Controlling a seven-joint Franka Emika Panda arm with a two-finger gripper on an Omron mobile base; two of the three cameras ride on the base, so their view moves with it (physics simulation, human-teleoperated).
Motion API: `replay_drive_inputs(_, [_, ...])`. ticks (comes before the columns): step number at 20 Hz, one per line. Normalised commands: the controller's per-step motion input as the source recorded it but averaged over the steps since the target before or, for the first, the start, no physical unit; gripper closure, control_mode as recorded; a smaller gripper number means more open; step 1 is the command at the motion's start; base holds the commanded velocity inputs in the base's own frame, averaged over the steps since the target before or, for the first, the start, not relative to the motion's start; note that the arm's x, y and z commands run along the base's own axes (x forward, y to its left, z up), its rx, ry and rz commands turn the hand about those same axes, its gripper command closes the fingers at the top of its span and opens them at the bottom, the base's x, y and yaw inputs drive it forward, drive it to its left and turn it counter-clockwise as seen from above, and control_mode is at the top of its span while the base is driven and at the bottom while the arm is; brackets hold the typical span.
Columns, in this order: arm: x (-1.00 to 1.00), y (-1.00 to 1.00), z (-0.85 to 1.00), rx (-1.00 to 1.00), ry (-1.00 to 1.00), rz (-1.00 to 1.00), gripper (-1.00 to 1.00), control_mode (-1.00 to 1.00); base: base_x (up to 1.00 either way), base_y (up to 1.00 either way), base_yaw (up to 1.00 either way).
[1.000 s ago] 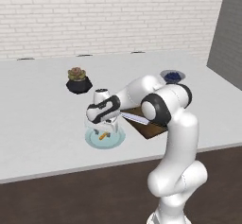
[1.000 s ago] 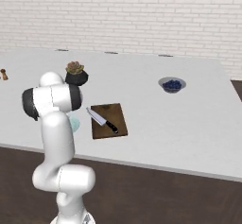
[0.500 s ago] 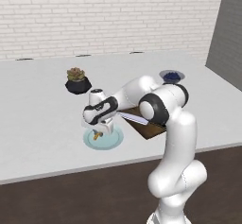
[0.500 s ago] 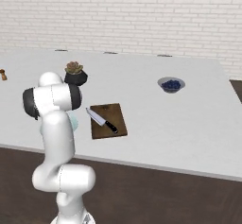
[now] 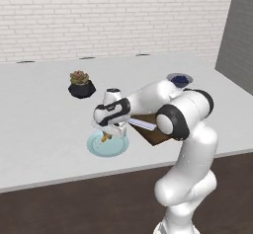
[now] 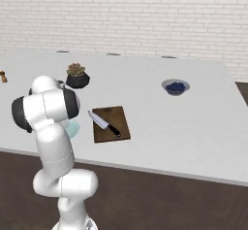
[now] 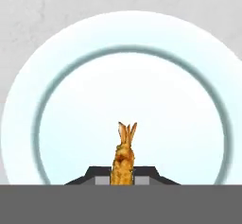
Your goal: Pick up the knife from the drawer and place it on the cutting board. Then place the meat from the plate to the cutting board.
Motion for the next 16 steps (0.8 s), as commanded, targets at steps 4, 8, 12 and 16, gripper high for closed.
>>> replay_drive_inputs(4, [0.23, -0.71, 1.00, 0.29, 0.09, 0.00, 1.00, -1.00, 0.00, 0.00, 0.00])
replay_drive_inputs(8, [0.40, -0.61, 0.85, 0.13, 0.12, -0.04, 1.00, -1.00, 0.00, 0.00, 0.00])
replay_drive_inputs(12, [0.25, -0.67, 0.16, 0.00, 0.16, -0.22, 1.00, -1.00, 0.00, 0.00, 0.00])
replay_drive_inputs(16, [0.49, -0.76, 0.00, -0.01, 0.27, -0.39, 1.00, -1.00, 0.00, 0.00, 0.00])
